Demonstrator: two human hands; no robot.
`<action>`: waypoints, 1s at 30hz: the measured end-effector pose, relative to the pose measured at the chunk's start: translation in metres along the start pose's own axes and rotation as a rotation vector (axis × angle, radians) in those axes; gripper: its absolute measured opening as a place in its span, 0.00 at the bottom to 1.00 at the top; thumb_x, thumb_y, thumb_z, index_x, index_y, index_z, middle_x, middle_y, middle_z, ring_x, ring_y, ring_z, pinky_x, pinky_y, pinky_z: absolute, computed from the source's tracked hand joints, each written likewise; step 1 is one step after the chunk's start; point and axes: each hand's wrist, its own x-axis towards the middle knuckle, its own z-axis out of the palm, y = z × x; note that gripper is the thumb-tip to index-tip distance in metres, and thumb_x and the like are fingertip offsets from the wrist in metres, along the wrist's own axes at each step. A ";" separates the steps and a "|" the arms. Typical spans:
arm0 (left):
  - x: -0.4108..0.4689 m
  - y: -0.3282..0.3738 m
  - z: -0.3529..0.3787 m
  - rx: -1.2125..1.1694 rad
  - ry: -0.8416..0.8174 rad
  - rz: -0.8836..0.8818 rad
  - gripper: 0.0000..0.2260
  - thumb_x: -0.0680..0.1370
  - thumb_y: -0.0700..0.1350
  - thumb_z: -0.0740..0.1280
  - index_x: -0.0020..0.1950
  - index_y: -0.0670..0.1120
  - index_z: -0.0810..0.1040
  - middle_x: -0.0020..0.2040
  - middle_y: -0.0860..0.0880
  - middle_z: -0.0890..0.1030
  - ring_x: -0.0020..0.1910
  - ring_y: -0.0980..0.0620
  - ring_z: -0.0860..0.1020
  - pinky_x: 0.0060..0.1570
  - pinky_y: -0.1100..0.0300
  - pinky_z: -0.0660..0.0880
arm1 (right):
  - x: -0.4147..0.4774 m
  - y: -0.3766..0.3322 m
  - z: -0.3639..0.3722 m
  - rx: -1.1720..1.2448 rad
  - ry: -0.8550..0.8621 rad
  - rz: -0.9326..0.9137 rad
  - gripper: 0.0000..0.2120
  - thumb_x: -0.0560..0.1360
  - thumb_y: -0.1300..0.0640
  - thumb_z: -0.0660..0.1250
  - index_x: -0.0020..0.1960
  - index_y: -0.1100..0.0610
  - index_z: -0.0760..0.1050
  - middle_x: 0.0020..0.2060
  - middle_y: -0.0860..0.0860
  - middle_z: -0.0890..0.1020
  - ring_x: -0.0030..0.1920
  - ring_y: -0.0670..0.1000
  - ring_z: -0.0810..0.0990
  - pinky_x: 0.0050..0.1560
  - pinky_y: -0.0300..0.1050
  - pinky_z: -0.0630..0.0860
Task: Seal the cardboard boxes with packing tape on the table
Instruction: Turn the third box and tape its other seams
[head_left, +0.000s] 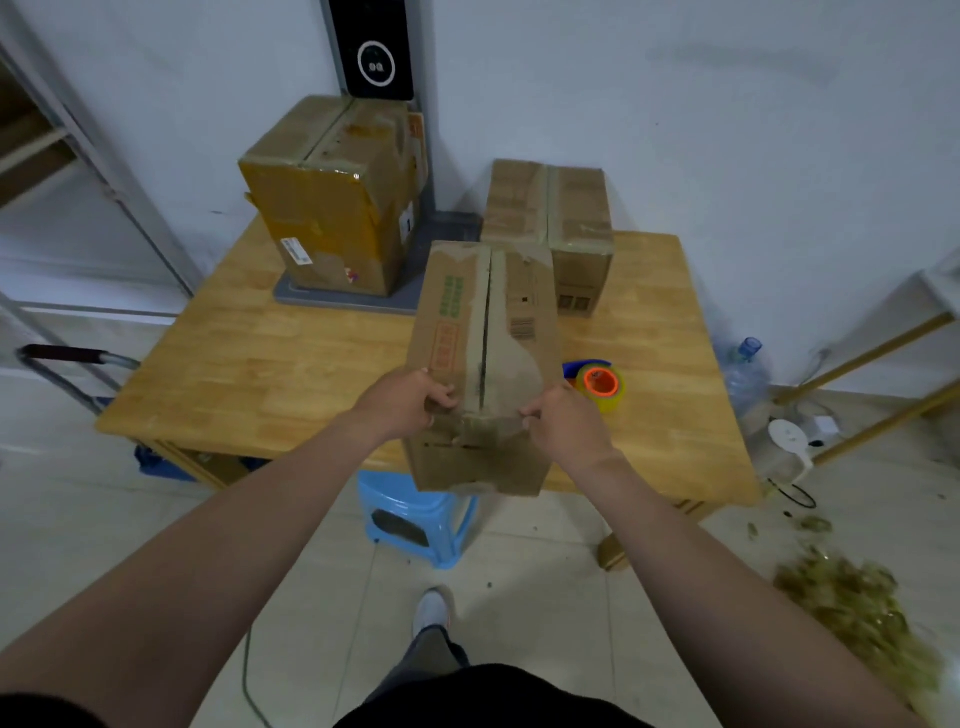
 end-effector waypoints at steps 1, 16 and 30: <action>0.004 0.001 -0.002 0.004 0.008 0.004 0.23 0.77 0.34 0.72 0.68 0.55 0.81 0.73 0.57 0.75 0.79 0.50 0.62 0.78 0.51 0.61 | 0.004 -0.002 0.000 -0.013 -0.004 0.009 0.10 0.77 0.57 0.68 0.52 0.48 0.86 0.54 0.53 0.84 0.56 0.58 0.81 0.57 0.52 0.79; 0.092 0.006 -0.028 -0.016 -0.224 0.239 0.24 0.73 0.41 0.78 0.68 0.55 0.80 0.76 0.57 0.72 0.80 0.51 0.61 0.77 0.49 0.62 | 0.081 0.005 -0.050 -0.142 -0.162 0.289 0.14 0.76 0.57 0.68 0.59 0.62 0.78 0.53 0.58 0.83 0.56 0.59 0.82 0.48 0.49 0.77; 0.138 0.023 -0.058 -0.030 -0.260 0.170 0.20 0.71 0.46 0.80 0.62 0.55 0.84 0.67 0.59 0.80 0.72 0.55 0.70 0.69 0.55 0.67 | 0.106 0.035 -0.055 0.032 -0.149 0.247 0.13 0.73 0.56 0.73 0.57 0.50 0.85 0.54 0.52 0.83 0.58 0.55 0.81 0.57 0.45 0.76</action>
